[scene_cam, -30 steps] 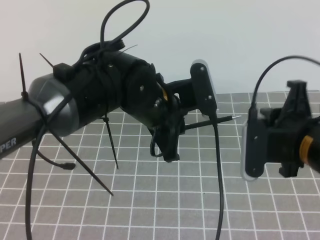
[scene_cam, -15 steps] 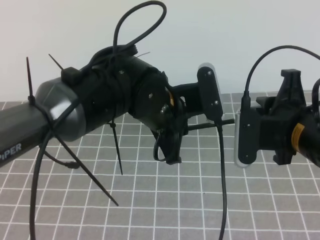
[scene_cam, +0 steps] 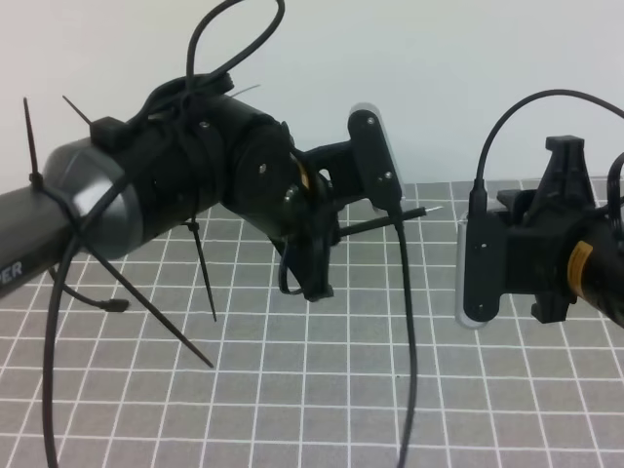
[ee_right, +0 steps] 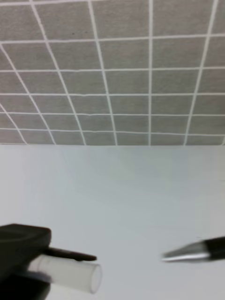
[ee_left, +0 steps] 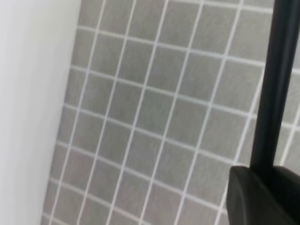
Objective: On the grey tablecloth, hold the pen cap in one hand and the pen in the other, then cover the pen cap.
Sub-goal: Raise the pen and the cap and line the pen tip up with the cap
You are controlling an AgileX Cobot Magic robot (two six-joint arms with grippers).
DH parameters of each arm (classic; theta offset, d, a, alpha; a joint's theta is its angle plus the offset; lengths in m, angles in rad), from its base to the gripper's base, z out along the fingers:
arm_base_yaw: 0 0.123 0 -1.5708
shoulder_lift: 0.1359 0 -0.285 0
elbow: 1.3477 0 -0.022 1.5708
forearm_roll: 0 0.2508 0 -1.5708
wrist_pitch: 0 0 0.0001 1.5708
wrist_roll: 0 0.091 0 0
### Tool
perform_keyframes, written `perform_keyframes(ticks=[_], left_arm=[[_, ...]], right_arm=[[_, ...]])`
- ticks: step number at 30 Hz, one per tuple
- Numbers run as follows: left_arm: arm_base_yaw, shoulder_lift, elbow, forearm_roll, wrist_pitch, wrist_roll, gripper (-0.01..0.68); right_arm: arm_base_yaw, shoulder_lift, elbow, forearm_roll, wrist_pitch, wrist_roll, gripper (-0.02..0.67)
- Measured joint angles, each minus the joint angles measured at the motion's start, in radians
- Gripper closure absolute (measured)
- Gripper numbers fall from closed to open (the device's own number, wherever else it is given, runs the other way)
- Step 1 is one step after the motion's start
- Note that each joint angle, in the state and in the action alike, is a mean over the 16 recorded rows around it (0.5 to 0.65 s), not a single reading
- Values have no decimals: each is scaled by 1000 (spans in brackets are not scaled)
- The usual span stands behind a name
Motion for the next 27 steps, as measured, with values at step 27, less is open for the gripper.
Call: perform_keyframes(ticks=[27], left_arm=[[-39, -3, 0, 8, -48, 18, 630]], right_arm=[[0, 1, 0, 15, 16, -9, 652]])
